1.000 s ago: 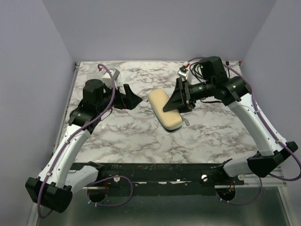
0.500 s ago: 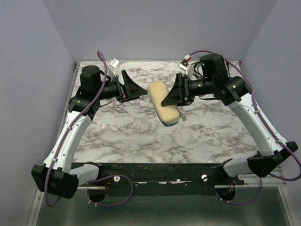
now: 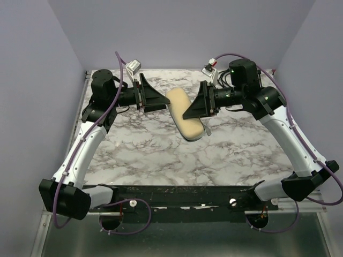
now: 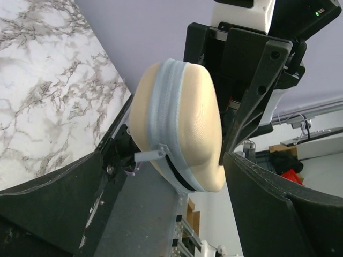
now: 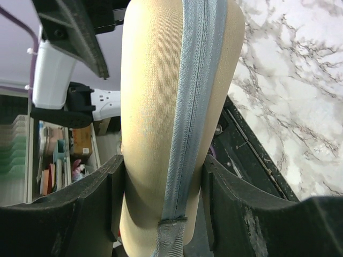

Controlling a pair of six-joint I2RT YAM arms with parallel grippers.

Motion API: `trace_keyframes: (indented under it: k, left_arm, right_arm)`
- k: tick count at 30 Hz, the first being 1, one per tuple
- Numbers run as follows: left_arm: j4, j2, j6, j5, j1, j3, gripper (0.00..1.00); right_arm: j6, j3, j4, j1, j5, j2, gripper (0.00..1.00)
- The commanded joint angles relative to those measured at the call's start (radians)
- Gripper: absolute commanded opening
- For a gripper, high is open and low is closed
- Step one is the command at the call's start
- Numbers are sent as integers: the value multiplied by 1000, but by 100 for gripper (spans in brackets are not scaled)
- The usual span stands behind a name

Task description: Open the umbrella

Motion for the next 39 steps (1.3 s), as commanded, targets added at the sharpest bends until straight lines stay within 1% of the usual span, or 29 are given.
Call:
trace_keyframes:
  k: [1,4,8,13,14,15,19,21,26,31,33,34,35,36,37,39]
  left_arm:
    - [71,32,-38,62,-20,5,99]
    - [68,46,-34,55,-39,22,99]
    - [84,61,-43,66,-62,48,98]
    - [166,72,-89,127,-87,52,98]
    - [179,75,-97,136,-91,50,96]
    - [181,75,-98,147,-96,50,92]
    - [178,67,-101,159,-106,41,73]
    - [174,57,-100,163,-107,33,69]
    - [70,31,-36,164,-107,26,70]
    - [63,1,-35,190,-116,4,70]
    - [63,-7,-34,190,-119,1,67]
    - [65,-12,-35,184,-122,-2,62]
    - [74,-16,-42,179,-125,-4,53]
    - [86,-18,-49,177,-131,-3,40]
    - [94,-16,-60,176,-138,0,29]
    - [96,-16,-78,172,-149,4,14]
  right_arm:
    - [-3,2,122,8,-144,-19,1]
    - [-8,2,120,14,-169,-16,1]
    - [-53,18,55,29,-184,6,1]
    - [-103,42,-14,53,-178,29,1]
    - [-111,50,-22,57,-177,33,1]
    - [-116,57,-28,61,-171,37,1]
    - [-123,67,-19,62,-139,30,1]
    - [-120,69,-9,62,-124,28,1]
    - [-118,69,5,62,-115,19,1]
    - [-131,56,-5,63,-109,6,0]
    - [-129,48,1,61,-116,1,1]
    - [-125,45,5,61,-120,-1,0]
    - [-121,39,9,62,-122,-2,1]
    - [-120,36,11,62,-122,-6,1]
    - [-121,34,13,62,-112,-9,1]
    - [-118,31,16,62,-94,-18,1]
